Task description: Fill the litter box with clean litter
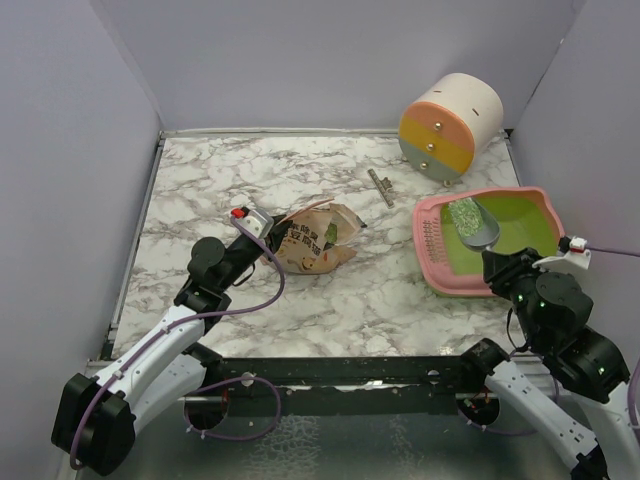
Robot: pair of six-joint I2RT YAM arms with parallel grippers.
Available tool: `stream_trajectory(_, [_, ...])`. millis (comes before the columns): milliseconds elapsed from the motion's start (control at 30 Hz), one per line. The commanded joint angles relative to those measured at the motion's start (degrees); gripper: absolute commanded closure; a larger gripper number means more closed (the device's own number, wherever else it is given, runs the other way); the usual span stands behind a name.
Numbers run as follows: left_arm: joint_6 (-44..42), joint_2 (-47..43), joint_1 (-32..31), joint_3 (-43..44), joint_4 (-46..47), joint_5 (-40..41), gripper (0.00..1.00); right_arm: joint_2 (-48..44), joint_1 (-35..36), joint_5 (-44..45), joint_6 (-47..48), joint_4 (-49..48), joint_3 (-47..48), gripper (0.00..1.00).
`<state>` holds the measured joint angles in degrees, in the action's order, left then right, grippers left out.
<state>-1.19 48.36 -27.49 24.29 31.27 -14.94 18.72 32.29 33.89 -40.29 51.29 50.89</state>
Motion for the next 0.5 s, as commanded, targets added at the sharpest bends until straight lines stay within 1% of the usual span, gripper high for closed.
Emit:
stream_trajectory(0, [1.0, -0.8, 0.0, 0.4, 3.0, -0.2, 0.80, 2.3, 1.8, 8.0, -2.2, 5.2, 4.9, 0.99])
stream_trajectory(100, [1.0, -0.8, 0.0, 0.4, 3.0, -0.3, 0.80, 3.8, 3.7, 10.2, -3.5, 8.4, 7.3, 0.99])
stream_trajectory(267, [1.2, -0.5, -0.1, 0.4, 3.0, -0.7, 0.80, 7.5, 9.0, 13.6, -9.0, 16.5, 12.6, 0.99])
stream_trajectory(400, [1.4, -0.3, -0.1, 0.5, 3.0, -0.7, 0.80, 10.1, 11.2, 17.1, -11.3, 22.2, 16.8, 0.99])
stream_trajectory(467, [1.4, -0.3, -0.2, 0.5, 3.0, -0.7, 0.80, 11.3, 12.1, 19.2, -14.1, 26.9, 19.4, 0.99])
